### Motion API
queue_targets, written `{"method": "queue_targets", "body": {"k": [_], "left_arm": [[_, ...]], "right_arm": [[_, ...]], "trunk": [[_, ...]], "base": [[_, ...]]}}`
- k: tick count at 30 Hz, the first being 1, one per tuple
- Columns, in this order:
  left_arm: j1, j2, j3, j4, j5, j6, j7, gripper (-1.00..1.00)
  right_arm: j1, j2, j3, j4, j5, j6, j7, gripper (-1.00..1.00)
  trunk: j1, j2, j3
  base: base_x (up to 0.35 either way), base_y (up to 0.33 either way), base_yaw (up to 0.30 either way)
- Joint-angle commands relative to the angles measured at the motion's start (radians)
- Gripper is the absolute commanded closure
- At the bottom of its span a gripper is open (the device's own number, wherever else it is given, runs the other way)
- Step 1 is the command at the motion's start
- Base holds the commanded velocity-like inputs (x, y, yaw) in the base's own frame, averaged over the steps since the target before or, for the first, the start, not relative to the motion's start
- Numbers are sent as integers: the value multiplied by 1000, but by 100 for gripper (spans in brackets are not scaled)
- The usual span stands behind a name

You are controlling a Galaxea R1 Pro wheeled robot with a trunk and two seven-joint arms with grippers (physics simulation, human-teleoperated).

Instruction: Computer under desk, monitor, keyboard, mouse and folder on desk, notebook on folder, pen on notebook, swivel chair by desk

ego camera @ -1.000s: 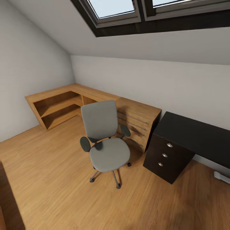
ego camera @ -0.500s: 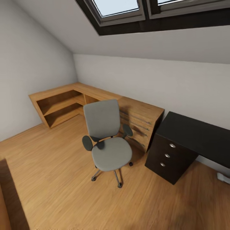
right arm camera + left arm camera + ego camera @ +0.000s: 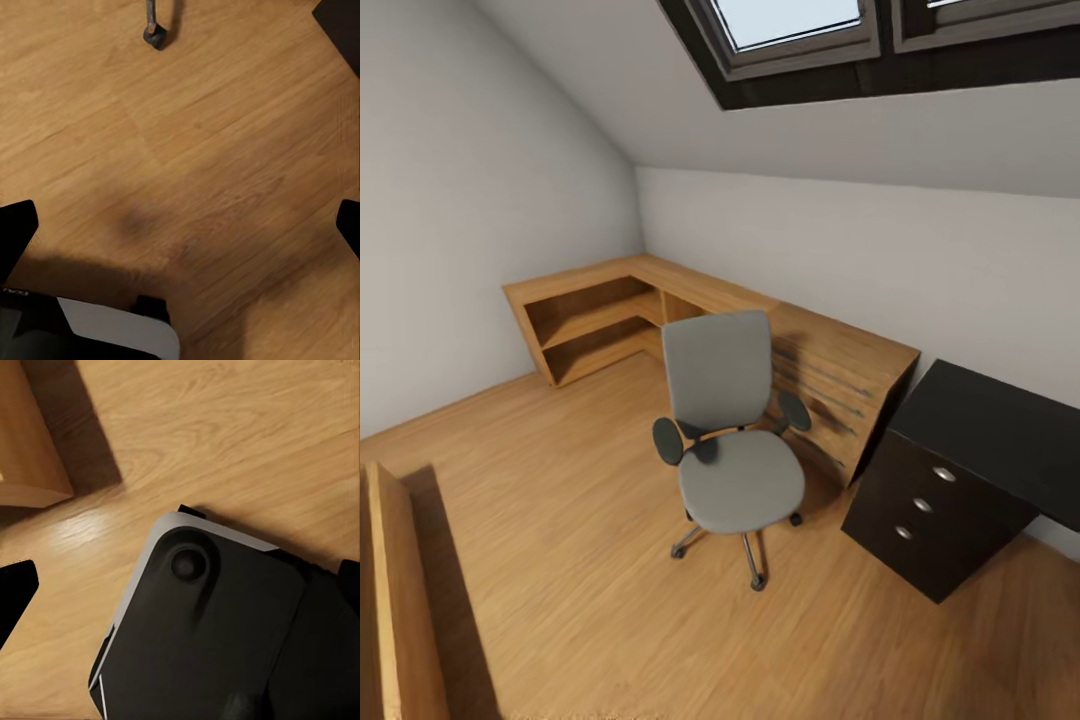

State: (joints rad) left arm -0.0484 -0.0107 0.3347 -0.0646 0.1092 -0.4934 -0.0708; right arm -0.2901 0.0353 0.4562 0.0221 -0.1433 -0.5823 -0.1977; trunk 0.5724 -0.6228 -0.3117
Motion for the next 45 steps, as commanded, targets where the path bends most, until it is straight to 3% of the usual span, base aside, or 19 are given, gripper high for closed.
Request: {"method": "queue_targets", "body": {"k": [1,14,22,31,45], "left_arm": [[-1,0,1,1,10,-2,-7,-100],[-1,0,1,1,10,-2,-7,-100],[-1,-2,2,0,9,-2,-10,-100],[-1,-45,3,0,9,-1,-11,-100],[-1,-48,1,-13,11,-19,-12,-100]], "right_arm": [[-1,0,9,2,-15,-9,-2,-100],[-1,-1,9,2,-134,-124,-4,-100],[-1,0,9,2,-149,-134,-5,-100],[0,0,7,2,-153,-142,-5,-100],[-1,-3,7,2,-153,-143,-5,-100]], "trunk": [[0,-1,-1],[0,-1,11],[0,-1,20],[0,-1,30],[0,-1,48]], "base": [[0,0,266],[0,0,244],[0,0,234],[0,0,221],[0,0,189]]}}
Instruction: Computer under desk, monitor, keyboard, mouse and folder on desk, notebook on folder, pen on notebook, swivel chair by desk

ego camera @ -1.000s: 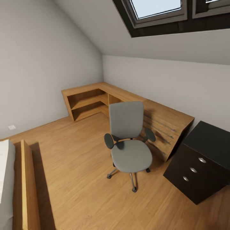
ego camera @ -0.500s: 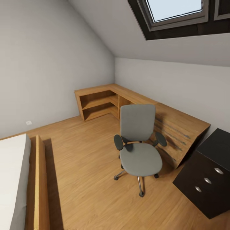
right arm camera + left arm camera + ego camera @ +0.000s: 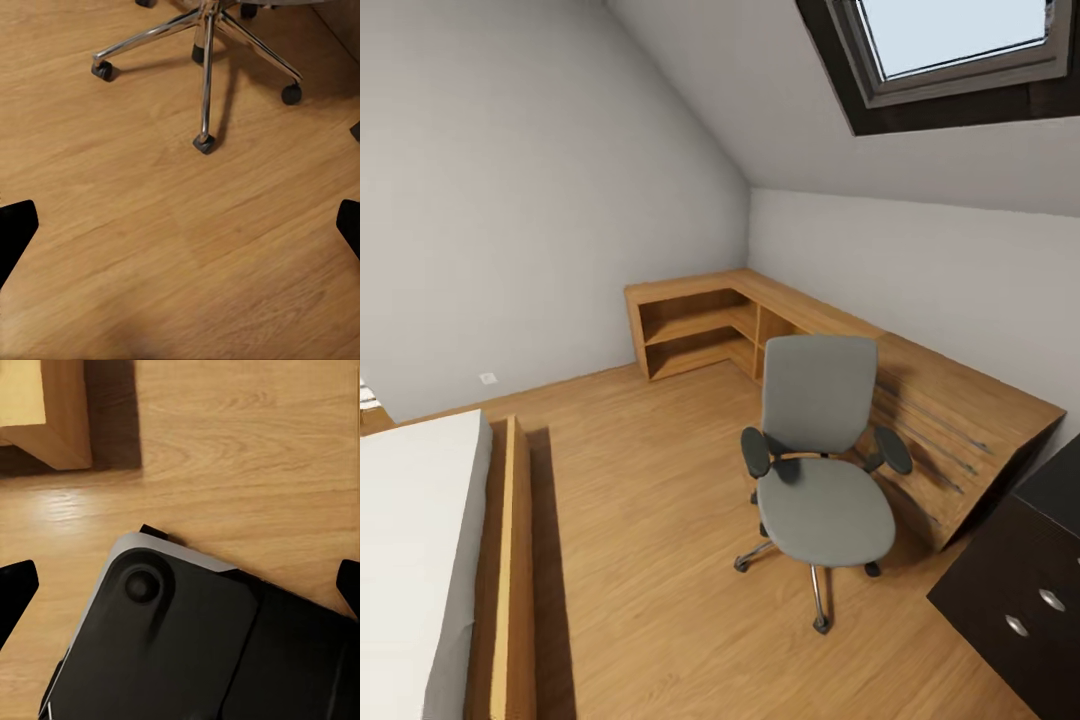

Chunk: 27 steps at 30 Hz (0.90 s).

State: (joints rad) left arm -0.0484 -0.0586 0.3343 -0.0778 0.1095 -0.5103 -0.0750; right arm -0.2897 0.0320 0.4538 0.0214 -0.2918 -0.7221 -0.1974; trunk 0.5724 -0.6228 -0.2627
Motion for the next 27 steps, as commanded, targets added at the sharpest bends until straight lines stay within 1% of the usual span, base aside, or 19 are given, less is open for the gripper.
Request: {"method": "queue_targets", "body": {"k": [1,3,7,8,9,11,15,20,27], "left_arm": [[-1,-1,1,-4,10,-7,-8,-100],[-1,-2,0,-15,7,-19,-9,-100],[-1,-8,-13,-51,-25,-52,-10,-100],[-1,-9,-16,-62,-38,-58,-10,-100],[-1,-10,-19,-85,-65,-67,-9,-100],[-1,-11,-21,-103,-93,-71,-7,-100],[-1,-10,-23,-126,-137,-79,-3,-100],[-1,-8,-18,-133,-147,-82,-2,-100],[-1,-4,-4,-135,-138,-83,-3,-100]], "right_arm": [[-1,0,9,2,-4,-3,-5,-100],[-1,-2,9,2,-4,-3,-5,-100],[-1,-3,9,2,-4,-3,-5,-100],[-1,-4,9,2,-4,-2,-5,-100],[-1,-4,9,2,-4,-2,-5,-100],[-1,-4,9,2,-4,-2,-5,-100],[-1,-4,9,3,-4,-2,-4,-100],[-1,-4,9,3,-3,-2,-4,-100],[-1,-4,11,3,0,-2,-4,-100]], "trunk": [[0,-1,0],[0,-1,3],[0,-1,8],[0,-1,9],[0,-1,10],[0,-1,13],[0,-1,19],[0,-1,26],[0,-1,36]], "base": [[0,0,184],[0,0,183],[0,0,179],[0,0,175],[0,0,171],[0,0,168],[0,0,159],[0,0,146],[0,0,117]]}}
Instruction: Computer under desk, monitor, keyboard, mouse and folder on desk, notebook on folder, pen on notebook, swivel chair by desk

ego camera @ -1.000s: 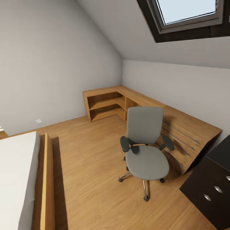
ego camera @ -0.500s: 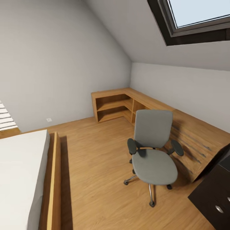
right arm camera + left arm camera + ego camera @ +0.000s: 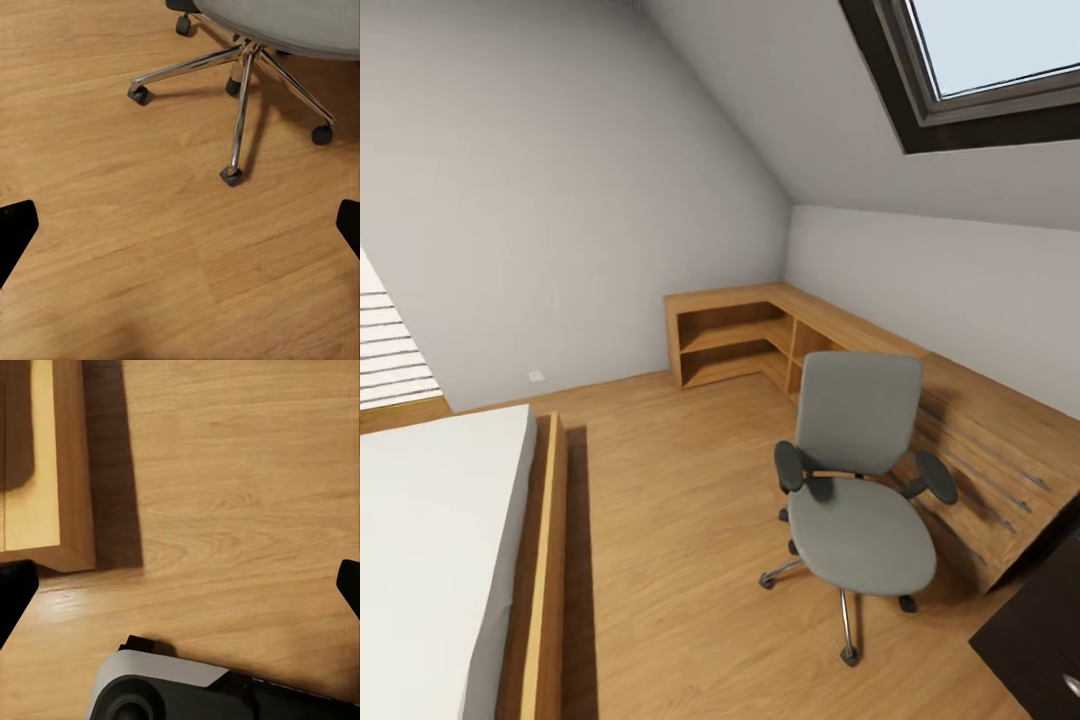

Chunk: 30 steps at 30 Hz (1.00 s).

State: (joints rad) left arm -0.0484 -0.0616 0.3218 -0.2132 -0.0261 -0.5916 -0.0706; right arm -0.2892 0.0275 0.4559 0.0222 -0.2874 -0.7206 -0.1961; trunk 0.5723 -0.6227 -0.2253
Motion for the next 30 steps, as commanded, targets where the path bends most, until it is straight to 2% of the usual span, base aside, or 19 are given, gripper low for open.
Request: {"method": "queue_targets", "body": {"k": [1,8,20,30], "left_arm": [[-1,0,9,0,-2,-2,-7,-100],[-1,1,11,0,-1,-2,-7,-100],[-1,2,12,0,0,-2,-5,-100],[-1,4,15,1,0,-2,-5,-100]], "right_arm": [[-1,1,9,2,-4,-3,-5,-100],[1,2,9,2,-4,-3,-4,-100],[2,5,10,2,-4,1,-3,-100],[2,5,10,2,-4,4,2,-100]], "trunk": [[0,-1,0],[0,-1,11],[0,-1,28],[0,-1,32]], "base": [[0,0,75],[0,-35,32],[0,-248,68],[0,-68,47]]}}
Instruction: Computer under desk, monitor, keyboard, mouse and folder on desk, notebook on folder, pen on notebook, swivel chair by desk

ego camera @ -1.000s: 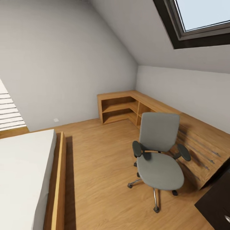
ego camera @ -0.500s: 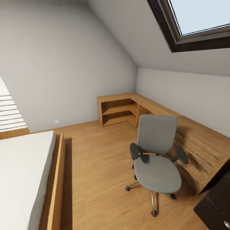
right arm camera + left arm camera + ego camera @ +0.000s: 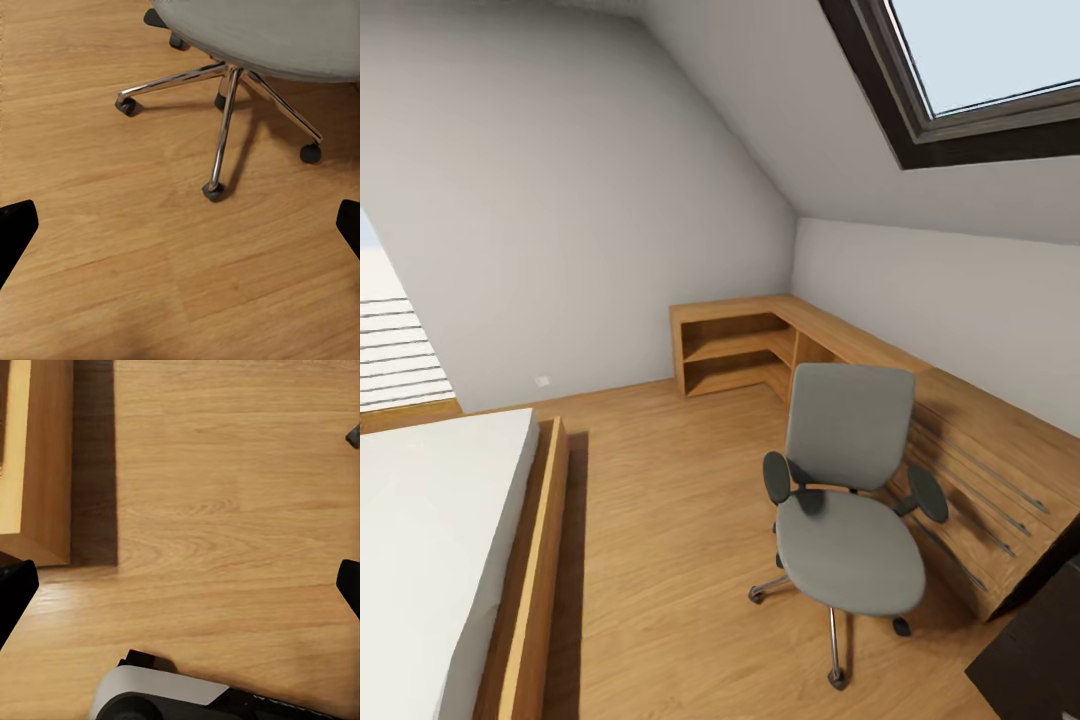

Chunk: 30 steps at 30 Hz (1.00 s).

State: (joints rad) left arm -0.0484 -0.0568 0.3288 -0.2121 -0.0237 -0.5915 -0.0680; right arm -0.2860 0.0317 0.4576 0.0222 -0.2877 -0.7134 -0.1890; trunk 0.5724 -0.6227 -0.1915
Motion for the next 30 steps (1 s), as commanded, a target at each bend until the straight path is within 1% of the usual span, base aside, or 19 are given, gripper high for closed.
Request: {"method": "queue_targets", "body": {"k": [1,9,19,30], "left_arm": [[-1,0,9,0,-2,-2,-7,-100],[-1,0,10,0,-2,-2,-7,-100],[-1,0,10,3,-2,-2,-7,-100],[-1,0,9,7,-4,-1,-12,-100]], "right_arm": [[-1,1,9,2,-4,-3,-5,-100],[-1,2,9,2,-4,-3,-7,-100],[-1,2,9,2,-4,-3,-9,-100],[-1,1,9,2,-4,2,-9,-100]], "trunk": [[0,-1,-1],[0,-1,-1],[0,-1,-2],[0,-1,-8]], "base": [[0,-14,34],[0,-5,173],[0,-1,260],[0,0,269]]}}
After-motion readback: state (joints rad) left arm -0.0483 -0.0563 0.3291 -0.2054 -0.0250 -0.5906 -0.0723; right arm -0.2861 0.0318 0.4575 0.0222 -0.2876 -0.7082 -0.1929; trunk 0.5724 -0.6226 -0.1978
